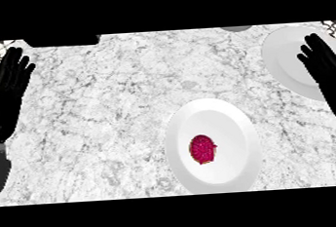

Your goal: Pick the cupcake from the plate and place it in the plate

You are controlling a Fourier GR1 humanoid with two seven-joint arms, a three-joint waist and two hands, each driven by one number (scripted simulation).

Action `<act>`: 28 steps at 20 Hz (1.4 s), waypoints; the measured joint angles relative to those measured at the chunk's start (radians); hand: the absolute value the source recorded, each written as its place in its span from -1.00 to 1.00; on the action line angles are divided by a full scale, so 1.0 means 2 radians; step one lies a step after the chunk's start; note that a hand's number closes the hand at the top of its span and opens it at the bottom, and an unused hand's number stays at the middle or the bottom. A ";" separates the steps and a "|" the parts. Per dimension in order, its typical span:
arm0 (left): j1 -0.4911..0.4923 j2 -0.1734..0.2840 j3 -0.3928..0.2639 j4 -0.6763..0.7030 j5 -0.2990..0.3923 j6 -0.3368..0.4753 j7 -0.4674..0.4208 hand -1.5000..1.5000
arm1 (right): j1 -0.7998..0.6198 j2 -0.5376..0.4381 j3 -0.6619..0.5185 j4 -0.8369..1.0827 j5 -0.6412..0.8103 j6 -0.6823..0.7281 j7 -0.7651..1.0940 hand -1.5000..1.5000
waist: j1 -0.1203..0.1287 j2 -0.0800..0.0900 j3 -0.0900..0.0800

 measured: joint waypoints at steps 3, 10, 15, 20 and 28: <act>0.030 -0.012 -0.012 0.005 -0.003 0.006 0.018 0.00 | 0.008 0.005 -0.012 -0.029 0.021 -0.045 0.004 1.00 | -0.010 0.000 -0.005; 0.103 -0.063 -0.050 0.048 0.008 0.022 0.066 0.00 | 0.065 -0.035 -0.057 -0.052 0.152 -0.196 0.033 -1.00 | -0.053 -0.001 -0.015; 0.125 -0.094 -0.069 0.050 0.008 0.031 0.066 0.00 | 0.139 0.032 -0.039 -0.134 0.244 -0.334 0.036 -1.00 | -0.054 -0.005 -0.012; 0.127 -0.112 -0.085 0.041 -0.007 0.038 0.055 0.00 | 0.241 0.085 0.034 -0.234 0.361 -0.403 0.064 -1.00 | -0.040 -0.004 -0.010; 0.123 -0.121 -0.099 0.033 -0.021 0.043 0.063 0.00 | 0.352 0.068 0.127 -0.316 0.497 -0.306 0.204 -1.00 | -0.024 0.002 -0.011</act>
